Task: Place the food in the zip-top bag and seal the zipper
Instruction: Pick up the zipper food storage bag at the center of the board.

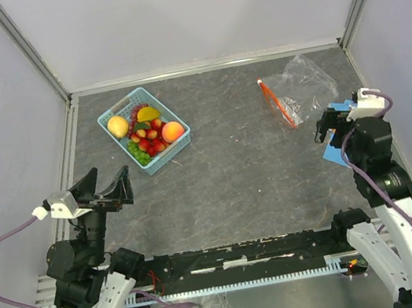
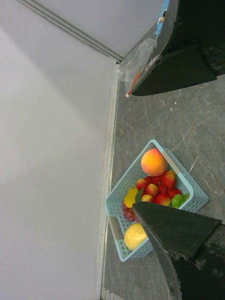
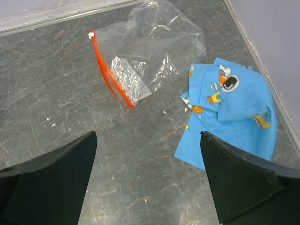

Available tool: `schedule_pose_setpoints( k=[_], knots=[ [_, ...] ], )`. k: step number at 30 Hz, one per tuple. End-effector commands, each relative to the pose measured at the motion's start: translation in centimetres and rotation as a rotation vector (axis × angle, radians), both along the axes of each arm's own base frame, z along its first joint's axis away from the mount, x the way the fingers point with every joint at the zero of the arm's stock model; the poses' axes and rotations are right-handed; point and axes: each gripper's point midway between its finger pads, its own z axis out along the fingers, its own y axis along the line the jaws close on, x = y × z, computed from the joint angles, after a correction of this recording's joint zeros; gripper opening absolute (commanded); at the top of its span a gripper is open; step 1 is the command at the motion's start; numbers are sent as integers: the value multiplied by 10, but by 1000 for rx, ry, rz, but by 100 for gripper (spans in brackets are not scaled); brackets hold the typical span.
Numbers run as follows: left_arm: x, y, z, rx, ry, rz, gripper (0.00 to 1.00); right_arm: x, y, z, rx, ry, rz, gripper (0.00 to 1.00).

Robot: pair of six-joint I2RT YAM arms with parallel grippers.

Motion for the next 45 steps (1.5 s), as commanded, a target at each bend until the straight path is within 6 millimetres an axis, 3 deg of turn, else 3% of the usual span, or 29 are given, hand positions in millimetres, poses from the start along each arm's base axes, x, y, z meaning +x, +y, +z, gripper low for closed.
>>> schedule_pose_setpoints(
  k=[1,13,22,29,34,45],
  knots=[
    [-5,0,12,36,-51,-8,99,36,9,13,-12,-44,44,100],
    [2,-6,5,61,-26,-20,100,135,34,-49,-94,206,179,91],
    [14,-11,-4,87,24,-17,100,186,57,-92,-332,330,158,89],
    [22,-16,-11,110,62,-22,99,217,64,-115,-651,415,68,82],
    [26,-18,-15,120,80,-22,100,234,64,-127,-779,458,-1,76],
    [30,-22,-19,133,99,-32,99,249,61,-160,-975,549,-76,63]
  ],
)
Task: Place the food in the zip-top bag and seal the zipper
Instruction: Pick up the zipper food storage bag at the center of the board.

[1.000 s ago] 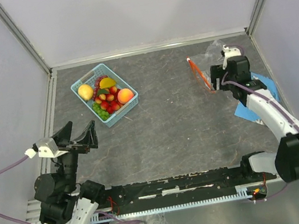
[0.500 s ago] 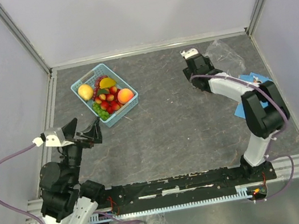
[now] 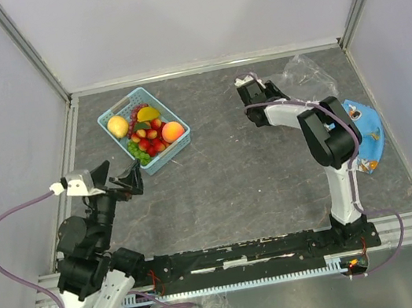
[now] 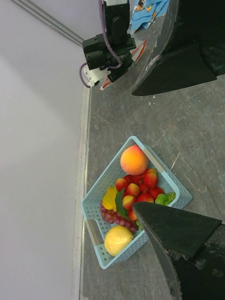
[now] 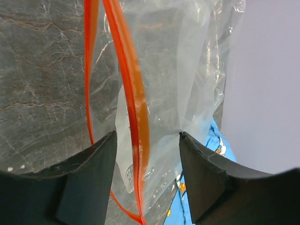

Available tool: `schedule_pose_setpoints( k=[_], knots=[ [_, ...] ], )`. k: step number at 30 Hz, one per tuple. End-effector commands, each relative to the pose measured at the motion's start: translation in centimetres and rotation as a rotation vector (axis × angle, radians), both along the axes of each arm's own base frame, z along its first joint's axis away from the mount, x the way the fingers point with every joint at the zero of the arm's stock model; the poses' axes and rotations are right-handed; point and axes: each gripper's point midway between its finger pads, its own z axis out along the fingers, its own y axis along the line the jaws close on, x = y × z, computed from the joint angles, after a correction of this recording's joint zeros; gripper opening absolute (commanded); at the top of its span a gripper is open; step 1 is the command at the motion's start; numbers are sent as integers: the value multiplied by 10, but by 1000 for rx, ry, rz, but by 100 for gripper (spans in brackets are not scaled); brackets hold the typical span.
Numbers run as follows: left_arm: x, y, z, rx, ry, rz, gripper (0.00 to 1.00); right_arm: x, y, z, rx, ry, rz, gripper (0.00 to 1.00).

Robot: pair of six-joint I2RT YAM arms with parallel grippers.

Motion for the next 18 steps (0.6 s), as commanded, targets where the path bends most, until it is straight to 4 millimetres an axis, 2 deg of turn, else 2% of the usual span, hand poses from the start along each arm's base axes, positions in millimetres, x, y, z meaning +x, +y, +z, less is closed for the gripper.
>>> schedule_pose_setpoints(
  k=[1,7,15,18],
  knots=[
    [2,-2,7,60,-30,-8,100,12,-4,15,-121,-58,-53,62],
    [11,-7,-3,76,17,-12,100,10,-10,22,-225,-84,-90,47],
    [19,-21,-8,73,75,-62,100,-4,-8,48,-189,-122,-78,6],
    [22,-27,-8,63,111,-85,100,-17,-4,64,-142,-137,-65,2]
  ],
)
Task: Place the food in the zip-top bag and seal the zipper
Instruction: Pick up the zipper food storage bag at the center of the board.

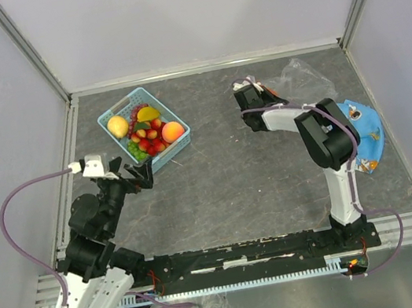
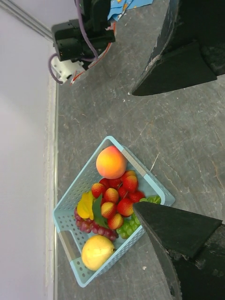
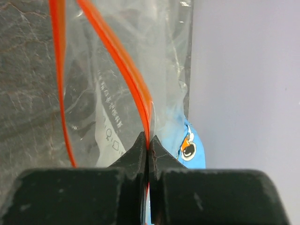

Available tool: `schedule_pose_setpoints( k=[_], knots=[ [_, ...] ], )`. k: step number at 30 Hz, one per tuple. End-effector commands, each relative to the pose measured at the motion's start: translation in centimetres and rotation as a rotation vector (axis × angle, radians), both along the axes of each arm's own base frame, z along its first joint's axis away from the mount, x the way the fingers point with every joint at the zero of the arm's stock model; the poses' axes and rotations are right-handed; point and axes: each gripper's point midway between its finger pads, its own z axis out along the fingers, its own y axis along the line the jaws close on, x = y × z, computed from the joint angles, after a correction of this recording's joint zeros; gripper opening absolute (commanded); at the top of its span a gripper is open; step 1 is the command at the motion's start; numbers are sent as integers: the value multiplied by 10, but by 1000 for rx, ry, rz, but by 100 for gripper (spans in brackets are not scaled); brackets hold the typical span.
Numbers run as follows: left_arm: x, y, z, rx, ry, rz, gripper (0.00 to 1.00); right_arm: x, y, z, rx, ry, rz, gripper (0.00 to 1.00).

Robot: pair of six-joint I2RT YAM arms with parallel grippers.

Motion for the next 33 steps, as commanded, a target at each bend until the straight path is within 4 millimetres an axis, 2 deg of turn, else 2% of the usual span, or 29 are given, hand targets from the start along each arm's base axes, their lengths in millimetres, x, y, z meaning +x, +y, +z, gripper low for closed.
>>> schedule_pose_setpoints(
  k=[1,10,17,23,33],
  knots=[
    [1,-9,22,-18,-7,-42,100,-16,7,58,84,-128,-7,2],
    [-4,-26,22,-134,64,-111,100,-66,40,98,276,-157,111,2],
    [-1,-40,14,-232,113,-150,99,-105,66,118,400,-162,214,2],
    [8,-67,-5,-315,205,-234,100,-134,96,129,509,-160,315,2],
    [17,-112,-50,-461,388,-359,93,-169,150,127,607,-138,448,2]
  ],
)
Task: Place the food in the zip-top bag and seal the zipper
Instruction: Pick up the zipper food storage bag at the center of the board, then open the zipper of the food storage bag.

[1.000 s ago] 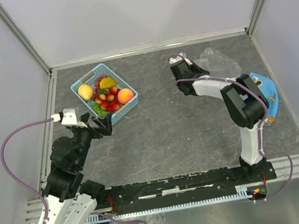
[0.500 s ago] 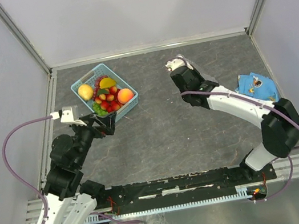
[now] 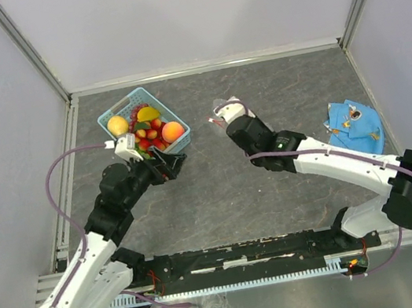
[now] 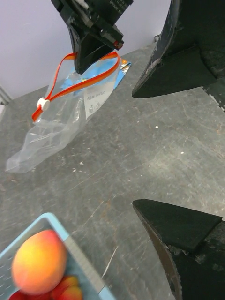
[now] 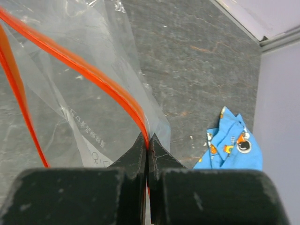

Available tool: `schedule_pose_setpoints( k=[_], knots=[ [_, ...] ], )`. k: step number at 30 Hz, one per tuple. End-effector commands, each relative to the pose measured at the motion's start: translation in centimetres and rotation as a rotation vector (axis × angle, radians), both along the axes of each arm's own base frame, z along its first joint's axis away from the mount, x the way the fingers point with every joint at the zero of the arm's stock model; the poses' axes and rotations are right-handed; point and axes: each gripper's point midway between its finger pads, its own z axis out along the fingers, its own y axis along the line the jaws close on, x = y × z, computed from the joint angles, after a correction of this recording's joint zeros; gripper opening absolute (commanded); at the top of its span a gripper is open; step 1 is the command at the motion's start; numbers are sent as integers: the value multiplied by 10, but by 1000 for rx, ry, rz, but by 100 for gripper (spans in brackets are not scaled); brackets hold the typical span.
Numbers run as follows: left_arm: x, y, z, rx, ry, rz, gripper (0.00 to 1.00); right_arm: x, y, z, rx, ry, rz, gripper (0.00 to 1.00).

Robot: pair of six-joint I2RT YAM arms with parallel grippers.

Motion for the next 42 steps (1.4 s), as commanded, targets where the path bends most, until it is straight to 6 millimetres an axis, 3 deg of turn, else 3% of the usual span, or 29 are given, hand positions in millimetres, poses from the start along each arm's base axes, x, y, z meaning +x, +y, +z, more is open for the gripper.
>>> schedule_pose_setpoints(
  k=[1,10,18,22,28,38,42],
  knots=[
    [-2,-30,8,-162,19,-86,93,-14,24,7,93,-25,41,2],
    [0,-59,-17,-228,78,-99,89,-35,65,5,150,-56,110,2],
    [-7,-88,-8,-260,64,-124,87,-43,81,-5,208,-54,81,2],
    [-9,-93,-12,-268,58,-93,83,-50,91,-12,262,-31,86,2],
    [-6,-97,-32,-202,68,-49,75,-57,108,-21,340,0,109,2],
    [-9,-111,-48,-95,74,-67,48,-61,117,-32,357,20,104,2],
    [-11,-111,-49,-82,77,-73,25,-59,109,-33,327,1,79,2]
  ],
)
